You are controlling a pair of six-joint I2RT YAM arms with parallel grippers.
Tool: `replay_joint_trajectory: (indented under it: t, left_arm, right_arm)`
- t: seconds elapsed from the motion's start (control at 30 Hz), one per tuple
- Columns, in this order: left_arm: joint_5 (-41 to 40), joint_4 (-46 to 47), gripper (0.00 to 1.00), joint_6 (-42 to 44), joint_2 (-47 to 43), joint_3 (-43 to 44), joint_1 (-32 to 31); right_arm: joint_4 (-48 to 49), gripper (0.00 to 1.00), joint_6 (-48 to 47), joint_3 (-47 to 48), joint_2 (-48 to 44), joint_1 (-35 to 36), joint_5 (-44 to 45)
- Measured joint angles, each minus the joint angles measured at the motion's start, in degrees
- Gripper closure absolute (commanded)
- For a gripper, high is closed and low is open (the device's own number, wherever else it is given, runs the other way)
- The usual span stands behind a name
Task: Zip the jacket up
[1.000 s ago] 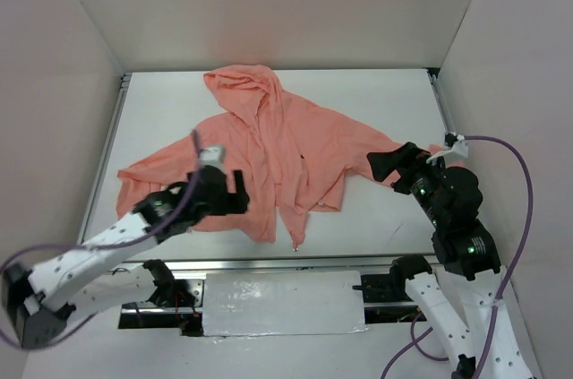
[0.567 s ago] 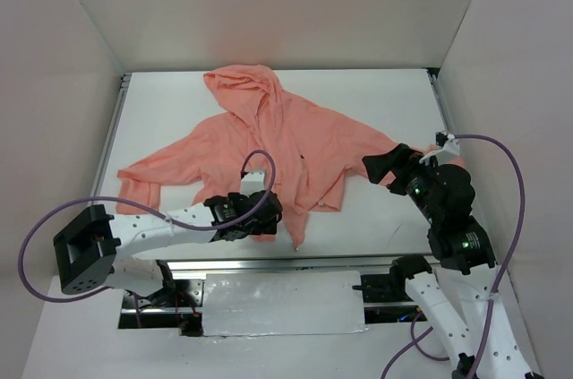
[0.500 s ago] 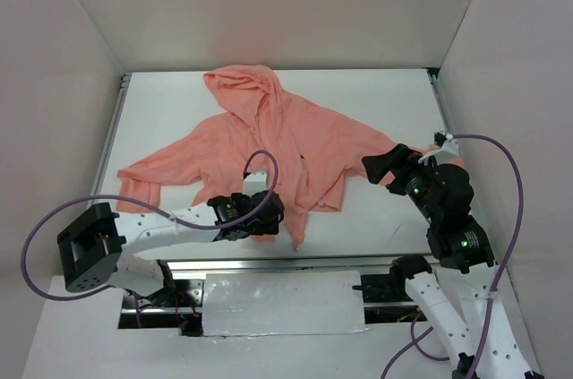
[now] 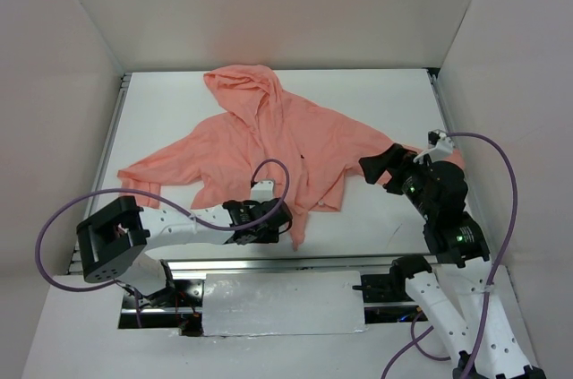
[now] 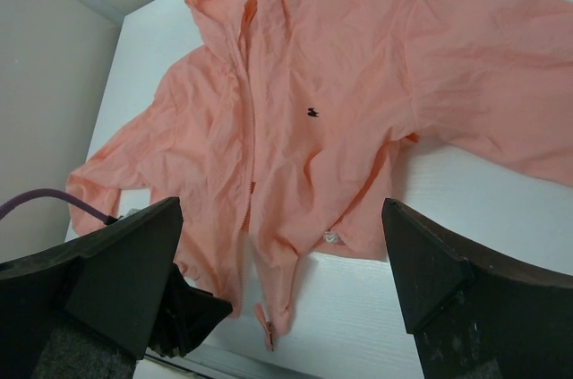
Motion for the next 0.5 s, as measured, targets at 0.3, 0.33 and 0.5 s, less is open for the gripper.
replay_joint_trajectory:
  t: [0.3,0.33,0.5]
  left_arm:
    - [0.48,1.29,0.58,-0.66,1.05,-0.98,-0.37]
    - [0.48,1.31,0.58,-0.55,1.05,-1.11,-0.39]
    - [0.48,2.19,0.63,-0.57,1.03,-2.29,-0.37]
  right_arm:
    - [0.09,0.00,-0.35,-0.13,0.33,0.00,-0.63]
    - [0.11,0.00,-0.35,-0.13,0.44,0.00,-0.70]
    - [0.42,0.00,-0.44,-0.13,0.92,0.00,-1.11]
